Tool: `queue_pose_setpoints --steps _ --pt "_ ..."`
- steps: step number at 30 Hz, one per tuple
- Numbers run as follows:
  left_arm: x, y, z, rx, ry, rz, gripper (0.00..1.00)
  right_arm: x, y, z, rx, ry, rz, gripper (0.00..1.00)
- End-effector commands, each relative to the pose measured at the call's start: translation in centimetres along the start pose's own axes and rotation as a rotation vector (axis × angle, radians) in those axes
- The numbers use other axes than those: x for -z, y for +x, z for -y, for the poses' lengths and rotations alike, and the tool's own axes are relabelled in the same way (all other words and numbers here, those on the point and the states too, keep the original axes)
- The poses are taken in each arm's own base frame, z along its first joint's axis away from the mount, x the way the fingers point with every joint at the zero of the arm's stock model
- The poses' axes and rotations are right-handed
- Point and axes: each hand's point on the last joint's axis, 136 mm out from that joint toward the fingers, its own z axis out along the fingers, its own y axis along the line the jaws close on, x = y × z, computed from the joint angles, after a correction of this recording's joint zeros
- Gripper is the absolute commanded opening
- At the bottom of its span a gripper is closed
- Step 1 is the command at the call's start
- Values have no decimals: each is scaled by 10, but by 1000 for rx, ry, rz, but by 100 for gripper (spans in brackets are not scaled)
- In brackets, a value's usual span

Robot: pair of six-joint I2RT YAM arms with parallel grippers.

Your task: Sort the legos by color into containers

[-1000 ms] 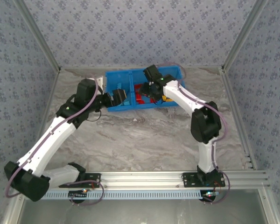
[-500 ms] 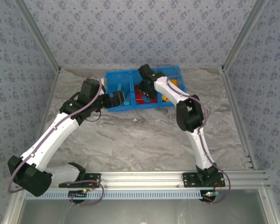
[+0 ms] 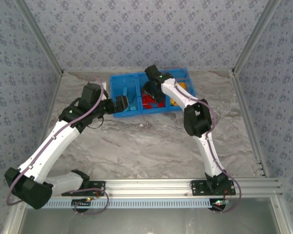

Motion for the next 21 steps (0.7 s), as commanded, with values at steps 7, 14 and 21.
queue_pose_setpoints --steps 7,14,21 --pt "16 -2 -18 -16 -61 26 97 86 -22 -18 102 -16 186 78" --pt "34 20 -57 20 -186 5 97 146 -9 27 272 -3 333 81" --pt "60 60 -99 80 -301 -23 98 202 28 151 447 138 445 100"
